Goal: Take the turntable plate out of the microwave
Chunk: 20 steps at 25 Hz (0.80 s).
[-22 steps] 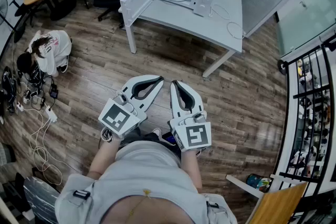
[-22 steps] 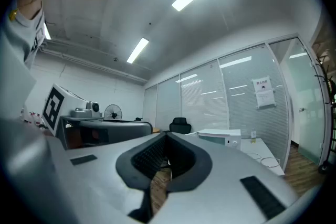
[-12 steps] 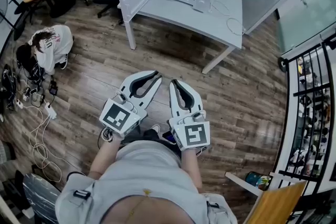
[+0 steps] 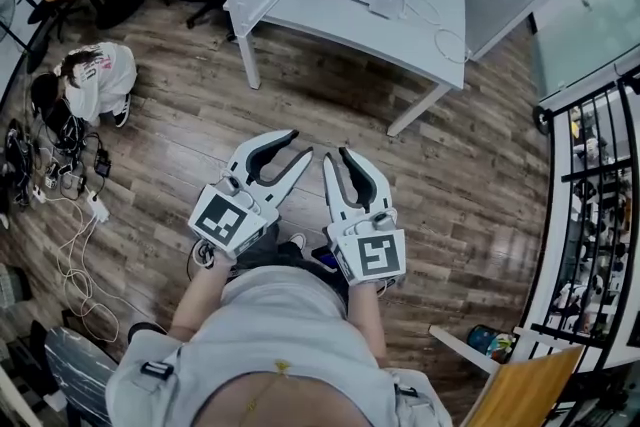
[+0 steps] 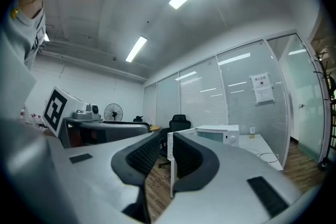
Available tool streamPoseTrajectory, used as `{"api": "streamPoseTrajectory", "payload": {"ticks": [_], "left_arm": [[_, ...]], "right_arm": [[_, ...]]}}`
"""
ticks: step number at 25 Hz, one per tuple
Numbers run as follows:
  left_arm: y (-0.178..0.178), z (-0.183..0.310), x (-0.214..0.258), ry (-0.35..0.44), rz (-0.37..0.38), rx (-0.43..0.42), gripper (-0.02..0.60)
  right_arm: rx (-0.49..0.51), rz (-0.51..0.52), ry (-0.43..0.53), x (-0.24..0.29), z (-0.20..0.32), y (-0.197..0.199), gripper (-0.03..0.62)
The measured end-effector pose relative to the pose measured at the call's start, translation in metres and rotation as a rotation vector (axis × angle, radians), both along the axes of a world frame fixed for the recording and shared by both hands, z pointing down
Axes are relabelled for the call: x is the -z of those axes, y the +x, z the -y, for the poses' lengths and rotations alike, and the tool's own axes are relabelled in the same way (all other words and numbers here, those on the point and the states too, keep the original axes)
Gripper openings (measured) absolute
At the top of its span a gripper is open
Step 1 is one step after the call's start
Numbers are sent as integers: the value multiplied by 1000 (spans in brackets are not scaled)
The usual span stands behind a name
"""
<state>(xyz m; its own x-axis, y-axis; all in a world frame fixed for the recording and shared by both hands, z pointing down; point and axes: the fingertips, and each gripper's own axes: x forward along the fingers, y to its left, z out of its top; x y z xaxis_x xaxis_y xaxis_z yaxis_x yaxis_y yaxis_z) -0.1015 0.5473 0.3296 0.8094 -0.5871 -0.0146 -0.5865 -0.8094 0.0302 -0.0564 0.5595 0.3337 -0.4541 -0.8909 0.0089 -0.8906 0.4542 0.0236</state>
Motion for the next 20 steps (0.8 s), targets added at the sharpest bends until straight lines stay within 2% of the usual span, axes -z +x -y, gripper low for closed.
{"api": "streamPoseTrajectory", "payload": {"ticks": [10,20], "left_arm": [[-4,59,-2,-13,-27,-16,126],[-6,183,-1,-2,-46,-114,126]], "right_arm": [[-22,15,-16,-5,59,0,84],[-78,18,-12,-3,184,-7,84]]}}
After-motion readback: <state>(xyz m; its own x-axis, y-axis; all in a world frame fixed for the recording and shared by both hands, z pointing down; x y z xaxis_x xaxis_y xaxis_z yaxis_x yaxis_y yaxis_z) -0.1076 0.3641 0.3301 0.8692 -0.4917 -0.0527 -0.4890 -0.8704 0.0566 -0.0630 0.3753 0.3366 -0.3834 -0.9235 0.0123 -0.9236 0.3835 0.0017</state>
